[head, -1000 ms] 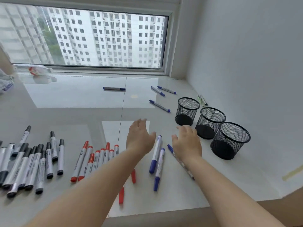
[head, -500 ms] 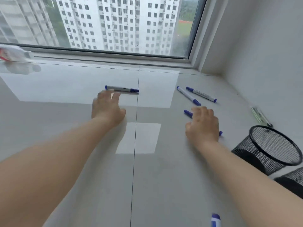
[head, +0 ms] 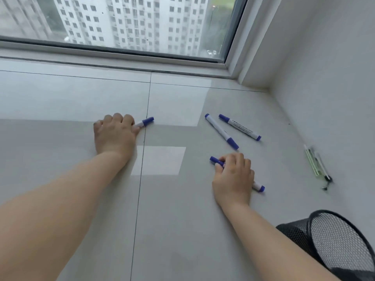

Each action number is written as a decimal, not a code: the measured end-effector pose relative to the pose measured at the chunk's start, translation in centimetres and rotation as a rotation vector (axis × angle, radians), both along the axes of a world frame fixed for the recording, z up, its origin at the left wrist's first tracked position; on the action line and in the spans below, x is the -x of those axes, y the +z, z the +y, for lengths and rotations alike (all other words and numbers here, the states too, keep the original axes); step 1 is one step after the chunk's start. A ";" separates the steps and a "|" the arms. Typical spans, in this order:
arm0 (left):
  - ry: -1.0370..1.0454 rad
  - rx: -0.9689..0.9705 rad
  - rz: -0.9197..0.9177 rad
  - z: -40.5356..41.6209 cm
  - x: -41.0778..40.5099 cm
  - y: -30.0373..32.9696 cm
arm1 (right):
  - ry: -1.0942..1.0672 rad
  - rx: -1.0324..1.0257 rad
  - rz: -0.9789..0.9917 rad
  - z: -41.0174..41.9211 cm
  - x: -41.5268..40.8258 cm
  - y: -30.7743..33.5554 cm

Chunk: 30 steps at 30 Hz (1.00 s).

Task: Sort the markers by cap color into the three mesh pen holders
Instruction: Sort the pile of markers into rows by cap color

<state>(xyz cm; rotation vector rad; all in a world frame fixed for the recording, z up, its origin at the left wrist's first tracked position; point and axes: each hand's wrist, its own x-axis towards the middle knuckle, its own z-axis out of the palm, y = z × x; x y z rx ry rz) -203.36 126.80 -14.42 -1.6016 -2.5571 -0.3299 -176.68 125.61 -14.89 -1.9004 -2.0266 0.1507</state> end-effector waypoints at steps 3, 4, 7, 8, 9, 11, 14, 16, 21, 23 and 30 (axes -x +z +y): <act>0.031 0.095 -0.139 -0.4 -1.7 0.8 | 0.088 0.077 -0.141 0.6 0.3 0.7; 0.012 0.113 -0.176 -0.5 -2.6 1.1 | 0.117 0.102 -0.128 1.1 0.4 1.2; -0.039 0.115 -0.258 0.0 -6.6 1.6 | 0.158 0.115 0.090 3.4 0.4 3.9; -0.019 0.109 -0.305 0.5 -8.0 1.7 | 0.183 0.085 0.154 4.5 0.1 4.8; 0.021 0.108 -0.368 1.3 -9.3 1.8 | 0.214 0.052 0.212 5.7 -0.4 5.7; 0.114 0.114 -0.490 3.0 -11.7 2.0 | 0.261 0.001 0.263 8.2 -1.9 6.9; 0.154 0.172 -0.515 5.9 -15.3 1.8 | 0.234 0.032 0.098 12.0 -4.4 6.9; 0.173 0.198 -0.509 7.9 -17.6 1.7 | 0.203 0.080 -0.049 14.3 -5.2 6.3; 0.220 0.070 -0.357 10.7 -20.9 0.1 | 0.240 0.211 -0.262 15.9 -5.5 2.4; 0.196 0.025 -0.327 11.0 -20.9 -0.5 | 0.224 0.163 -0.269 16.0 -5.6 1.0; 0.216 -0.141 -0.488 10.9 -20.3 -0.4 | 0.269 0.134 -0.249 16.8 -5.5 0.9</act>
